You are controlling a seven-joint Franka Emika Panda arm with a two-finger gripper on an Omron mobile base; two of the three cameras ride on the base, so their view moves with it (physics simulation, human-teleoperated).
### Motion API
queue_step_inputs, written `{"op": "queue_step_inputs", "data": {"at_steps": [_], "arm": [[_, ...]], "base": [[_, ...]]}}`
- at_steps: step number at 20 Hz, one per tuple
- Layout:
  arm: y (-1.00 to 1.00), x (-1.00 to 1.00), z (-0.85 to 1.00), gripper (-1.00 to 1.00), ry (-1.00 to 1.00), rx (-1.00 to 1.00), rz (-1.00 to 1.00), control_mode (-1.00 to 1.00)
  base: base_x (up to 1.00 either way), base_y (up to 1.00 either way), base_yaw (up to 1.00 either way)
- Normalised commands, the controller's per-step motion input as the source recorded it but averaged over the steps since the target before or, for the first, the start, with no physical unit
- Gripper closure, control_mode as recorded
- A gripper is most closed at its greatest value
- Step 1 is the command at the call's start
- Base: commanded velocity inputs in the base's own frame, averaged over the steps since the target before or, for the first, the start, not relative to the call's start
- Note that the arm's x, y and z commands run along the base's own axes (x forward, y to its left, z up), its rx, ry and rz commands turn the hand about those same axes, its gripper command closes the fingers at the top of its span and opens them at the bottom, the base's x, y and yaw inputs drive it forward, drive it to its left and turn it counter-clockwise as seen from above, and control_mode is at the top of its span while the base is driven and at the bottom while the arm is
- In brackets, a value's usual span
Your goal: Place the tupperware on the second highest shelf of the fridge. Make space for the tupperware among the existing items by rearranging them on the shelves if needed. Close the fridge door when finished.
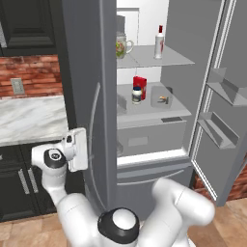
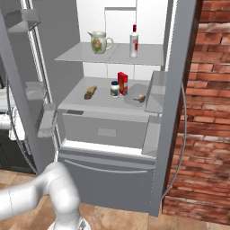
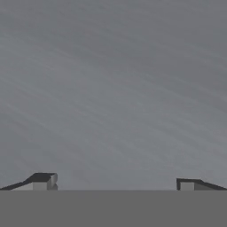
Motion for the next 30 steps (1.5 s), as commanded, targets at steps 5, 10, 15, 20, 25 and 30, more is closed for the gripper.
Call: {"op": "queue_step_inputs", "data": {"at_steps": [5, 10, 15, 20, 25, 30], "arm": [[-1.00, 0.09, 0.00, -1.00, -0.10, 0.17, 0.00, -1.00], [-1.00, 0.40, -0.02, -1.00, -0.09, 0.19, 0.08, -1.00], [-0.99, 0.63, 0.00, -1.00, -0.11, 0.19, 0.27, -1.00], [-0.77, 0.87, 0.00, -1.00, -0.11, 0.14, 0.38, -1.00], [-0.52, 1.00, 0.00, -1.00, -0.08, 0.09, 0.40, -1.00], [-0.39, 0.72, 0.01, -1.00, -0.16, 0.05, 0.41, -1.00]], "base": [[0.00, 0.00, 0.00], [0.00, 0.00, 0.00], [0.00, 0.00, 0.00], [0.00, 0.00, 0.00], [0.00, 0.00, 0.00], [0.00, 0.00, 0.00]]}}
